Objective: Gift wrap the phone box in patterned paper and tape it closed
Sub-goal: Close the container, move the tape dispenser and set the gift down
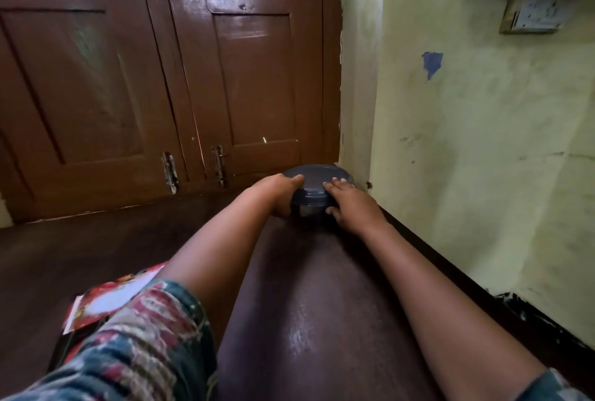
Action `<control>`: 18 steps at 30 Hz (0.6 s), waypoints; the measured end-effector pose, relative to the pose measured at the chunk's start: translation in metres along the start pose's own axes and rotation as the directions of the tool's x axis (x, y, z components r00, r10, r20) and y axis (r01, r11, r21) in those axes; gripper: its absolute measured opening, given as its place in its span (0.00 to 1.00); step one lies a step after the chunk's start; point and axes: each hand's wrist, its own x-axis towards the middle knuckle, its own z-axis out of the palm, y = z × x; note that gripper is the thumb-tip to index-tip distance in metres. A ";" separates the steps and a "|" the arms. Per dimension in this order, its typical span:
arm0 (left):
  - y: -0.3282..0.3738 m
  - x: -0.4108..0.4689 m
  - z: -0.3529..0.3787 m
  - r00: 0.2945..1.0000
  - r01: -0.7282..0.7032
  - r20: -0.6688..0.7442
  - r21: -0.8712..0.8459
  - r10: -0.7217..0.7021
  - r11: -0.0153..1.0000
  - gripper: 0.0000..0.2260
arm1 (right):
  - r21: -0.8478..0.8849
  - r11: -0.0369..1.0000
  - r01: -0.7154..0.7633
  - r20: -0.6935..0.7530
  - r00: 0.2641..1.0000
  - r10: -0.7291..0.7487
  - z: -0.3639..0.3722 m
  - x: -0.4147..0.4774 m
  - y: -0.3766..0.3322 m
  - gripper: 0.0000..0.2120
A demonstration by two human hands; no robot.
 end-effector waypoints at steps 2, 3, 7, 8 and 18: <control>0.000 -0.002 -0.004 0.997 0.029 0.068 -0.082 -0.023 0.996 0.27 | 0.024 1.000 -0.016 0.097 0.995 0.013 -0.006 0.000 -0.001 0.32; 0.001 -0.003 -0.006 0.994 0.052 0.101 -0.128 -0.039 0.990 0.28 | 0.056 0.998 -0.029 0.166 0.986 0.020 -0.011 -0.001 -0.002 0.35; -0.002 -0.023 -0.022 0.991 0.126 0.070 -0.259 -0.111 0.958 0.32 | 0.233 0.969 -0.083 0.221 0.975 0.031 -0.031 -0.012 -0.011 0.42; -0.003 -0.032 -0.027 0.991 0.131 0.051 -0.286 -0.121 0.949 0.31 | 0.259 0.963 -0.078 0.199 0.980 0.026 -0.035 -0.016 -0.015 0.42; -0.028 -0.233 -0.052 0.976 0.136 -0.091 -0.445 -0.196 0.885 0.23 | 0.567 0.811 0.145 -0.028 0.987 -0.157 -0.078 -0.123 -0.118 0.28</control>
